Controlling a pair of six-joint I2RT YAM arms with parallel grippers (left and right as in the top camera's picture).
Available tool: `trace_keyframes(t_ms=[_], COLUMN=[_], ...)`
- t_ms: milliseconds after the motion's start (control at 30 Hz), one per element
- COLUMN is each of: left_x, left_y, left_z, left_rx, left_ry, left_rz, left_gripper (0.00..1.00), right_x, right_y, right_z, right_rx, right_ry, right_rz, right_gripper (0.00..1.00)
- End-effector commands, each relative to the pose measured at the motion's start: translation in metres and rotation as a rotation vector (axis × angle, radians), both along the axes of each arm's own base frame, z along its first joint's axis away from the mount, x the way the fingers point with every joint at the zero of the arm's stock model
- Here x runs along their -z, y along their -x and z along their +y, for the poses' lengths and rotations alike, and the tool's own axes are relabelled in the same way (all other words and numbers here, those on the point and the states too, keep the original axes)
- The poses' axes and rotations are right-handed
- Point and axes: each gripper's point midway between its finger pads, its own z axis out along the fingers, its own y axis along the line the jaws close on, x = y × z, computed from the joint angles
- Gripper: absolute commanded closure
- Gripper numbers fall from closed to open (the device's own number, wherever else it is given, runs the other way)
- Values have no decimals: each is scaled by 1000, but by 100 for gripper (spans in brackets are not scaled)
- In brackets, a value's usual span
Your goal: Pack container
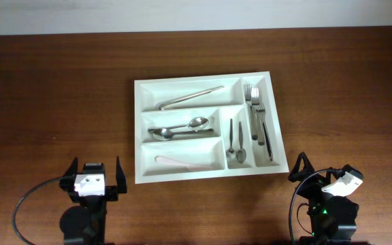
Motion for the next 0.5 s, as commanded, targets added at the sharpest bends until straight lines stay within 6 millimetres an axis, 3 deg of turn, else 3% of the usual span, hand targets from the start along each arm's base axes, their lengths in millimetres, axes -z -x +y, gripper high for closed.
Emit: trace_keyframes(t_ms=[0,467], left_x=[8,10], left_y=[-1,-1], left_z=[-4,-2], left_rx=[18,10], left_ry=[4,1], left_rz=[-14,-25], left_gripper=[1,1], right_x=[1,1], right_y=[0,0], right_z=[2,2], right_rx=[-5,-5], right_ry=[-6,-6], right_rz=[-6,-6], right_gripper=[1,1])
